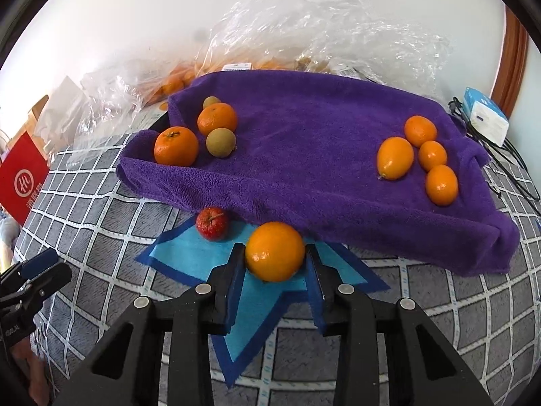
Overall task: Organize fruits
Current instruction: 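Withdraw both open tools back toward the blue star mat, then grasp an orange with the right tool while the left tool grasps the small red fruit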
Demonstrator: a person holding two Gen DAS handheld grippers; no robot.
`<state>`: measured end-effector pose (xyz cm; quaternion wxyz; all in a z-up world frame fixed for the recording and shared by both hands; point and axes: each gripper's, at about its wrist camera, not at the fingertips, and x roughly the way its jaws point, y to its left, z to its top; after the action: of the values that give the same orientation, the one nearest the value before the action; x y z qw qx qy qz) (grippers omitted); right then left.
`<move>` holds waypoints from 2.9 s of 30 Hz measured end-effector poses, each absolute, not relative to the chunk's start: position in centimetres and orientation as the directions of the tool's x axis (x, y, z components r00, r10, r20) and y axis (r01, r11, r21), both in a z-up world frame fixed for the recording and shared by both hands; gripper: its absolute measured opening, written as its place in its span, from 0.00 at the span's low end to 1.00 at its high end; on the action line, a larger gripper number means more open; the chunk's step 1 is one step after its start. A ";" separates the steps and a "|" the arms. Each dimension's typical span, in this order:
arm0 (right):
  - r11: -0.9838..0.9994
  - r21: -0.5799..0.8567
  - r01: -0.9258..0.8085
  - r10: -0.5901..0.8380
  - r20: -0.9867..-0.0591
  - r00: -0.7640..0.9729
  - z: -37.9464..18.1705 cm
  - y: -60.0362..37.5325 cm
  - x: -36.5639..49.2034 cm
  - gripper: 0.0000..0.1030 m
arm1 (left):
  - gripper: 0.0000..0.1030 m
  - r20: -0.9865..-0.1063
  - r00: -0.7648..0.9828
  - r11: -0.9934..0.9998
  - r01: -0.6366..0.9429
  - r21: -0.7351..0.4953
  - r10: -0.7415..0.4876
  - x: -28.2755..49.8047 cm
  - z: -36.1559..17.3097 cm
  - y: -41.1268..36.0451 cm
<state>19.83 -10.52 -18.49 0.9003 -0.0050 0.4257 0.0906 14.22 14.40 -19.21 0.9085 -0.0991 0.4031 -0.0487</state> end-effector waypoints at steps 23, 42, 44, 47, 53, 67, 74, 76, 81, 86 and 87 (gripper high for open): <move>0.997 0.054 -0.064 0.082 -0.770 0.632 -19.0 -17.4 15.2 0.33 | 0.76 -0.747 0.653 0.988 0.025 -0.149 -0.129 14.5 -19.4 13.4; 0.993 0.056 -0.109 0.114 -0.742 0.661 -17.7 -19.1 15.2 0.33 | 0.83 -0.791 0.612 0.998 -0.058 -0.030 0.012 15.9 -18.3 9.9; 0.992 0.060 -0.108 0.117 -0.743 0.659 -17.7 -19.7 15.3 0.33 | 0.83 -0.784 0.620 0.999 -0.038 -0.031 -0.001 16.3 -17.8 8.8; 0.994 0.052 -0.099 0.105 -0.742 0.662 -17.6 -20.5 15.4 0.33 | 0.83 -0.784 0.620 0.999 -0.009 -0.045 -0.030 17.1 -17.2 7.2; 0.995 0.061 -0.079 0.098 -0.732 0.674 -17.0 -22.3 15.6 0.33 | 0.75 -0.779 0.618 0.994 0.049 -0.096 -0.105 19.1 -16.7 3.5; 0.994 0.102 -0.041 0.103 -0.742 0.662 -17.3 -24.5 16.3 0.33 | 0.43 -0.805 0.570 0.986 0.077 -0.146 -0.164 23.0 -18.5 -0.7; 0.990 0.128 -0.059 0.135 -0.725 0.676 -16.4 -24.2 16.6 0.33 | 0.21 -0.808 0.559 0.982 0.088 -0.167 -0.188 23.2 -17.9 0.0; 0.990 0.127 -0.065 0.137 -0.720 0.681 -16.0 -23.9 16.8 0.33 | 0.21 -0.802 0.567 0.982 0.091 -0.163 -0.186 22.8 -17.4 0.5; 0.990 0.113 -0.079 0.136 -0.710 0.691 -15.1 -23.1 17.3 0.33 | 0.21 -0.792 0.582 0.982 0.073 -0.173 -0.183 22.1 -15.9 2.5; 0.991 0.108 -0.083 0.135 -0.695 0.706 -13.8 -22.4 17.8 0.33 | 0.21 -0.775 0.608 0.981 0.043 -0.187 -0.175 22.2 -14.1 4.5; 0.991 0.104 -0.083 0.132 -0.691 0.711 -13.5 -22.3 18.0 0.33 | 0.21 -0.772 0.612 0.981 0.040 -0.188 -0.173 22.2 -13.9 4.7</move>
<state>17.98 -22.30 -13.51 0.9242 0.0325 0.3759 0.0584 22.24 4.71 -13.87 0.8945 -0.0761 0.4365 -0.0593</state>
